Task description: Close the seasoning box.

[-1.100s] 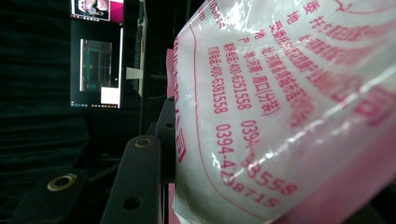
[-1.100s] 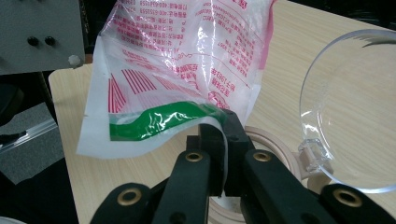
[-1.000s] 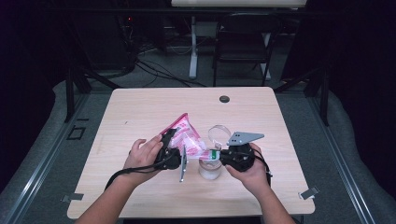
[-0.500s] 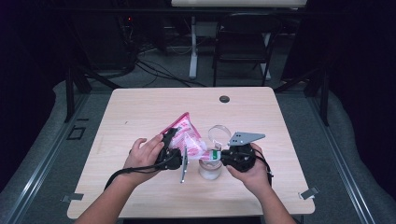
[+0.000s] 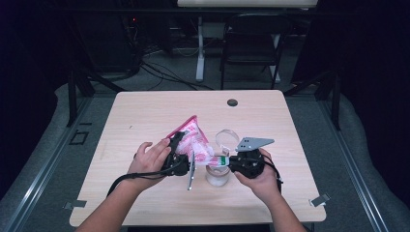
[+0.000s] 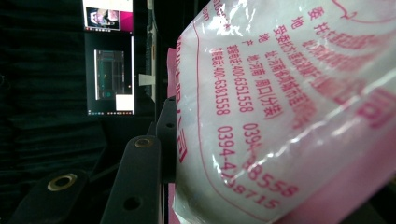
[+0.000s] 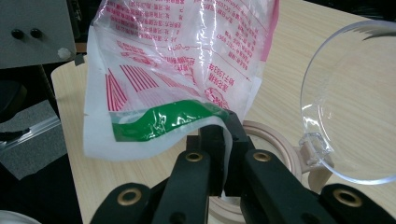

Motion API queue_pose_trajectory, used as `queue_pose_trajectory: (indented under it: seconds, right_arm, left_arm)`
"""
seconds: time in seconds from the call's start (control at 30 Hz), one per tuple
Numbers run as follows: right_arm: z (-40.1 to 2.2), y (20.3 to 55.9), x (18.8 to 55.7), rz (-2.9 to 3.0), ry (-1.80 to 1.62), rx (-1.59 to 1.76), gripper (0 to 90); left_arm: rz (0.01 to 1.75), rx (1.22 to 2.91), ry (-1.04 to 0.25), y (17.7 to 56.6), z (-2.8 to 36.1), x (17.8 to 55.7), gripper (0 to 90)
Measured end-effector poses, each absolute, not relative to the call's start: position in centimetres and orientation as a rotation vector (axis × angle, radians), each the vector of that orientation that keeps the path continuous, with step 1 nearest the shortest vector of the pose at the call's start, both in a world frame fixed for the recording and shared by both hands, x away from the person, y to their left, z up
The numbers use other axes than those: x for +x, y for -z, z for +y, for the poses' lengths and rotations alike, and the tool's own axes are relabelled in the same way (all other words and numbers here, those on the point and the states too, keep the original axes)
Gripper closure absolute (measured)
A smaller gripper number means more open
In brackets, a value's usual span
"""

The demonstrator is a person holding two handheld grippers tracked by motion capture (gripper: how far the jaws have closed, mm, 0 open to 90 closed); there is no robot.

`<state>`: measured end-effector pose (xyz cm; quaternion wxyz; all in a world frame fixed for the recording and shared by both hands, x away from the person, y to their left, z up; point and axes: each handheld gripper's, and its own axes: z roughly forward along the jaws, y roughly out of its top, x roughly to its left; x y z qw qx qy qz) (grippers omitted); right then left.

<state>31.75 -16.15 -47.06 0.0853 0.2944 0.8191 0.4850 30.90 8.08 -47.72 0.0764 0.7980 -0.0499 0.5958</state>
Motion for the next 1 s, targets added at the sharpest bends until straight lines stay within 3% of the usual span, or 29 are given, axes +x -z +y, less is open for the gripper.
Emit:
queue_pose_trajectory:
  seconds: [1.0]
  right_arm:
    - [-16.21, 47.24, 31.83, 2.450, -1.438, 0.881, 90.0]
  left_arm:
    - [-0.188, 2.381, -1.806, 47.26, 7.73, 30.81, 63.7]
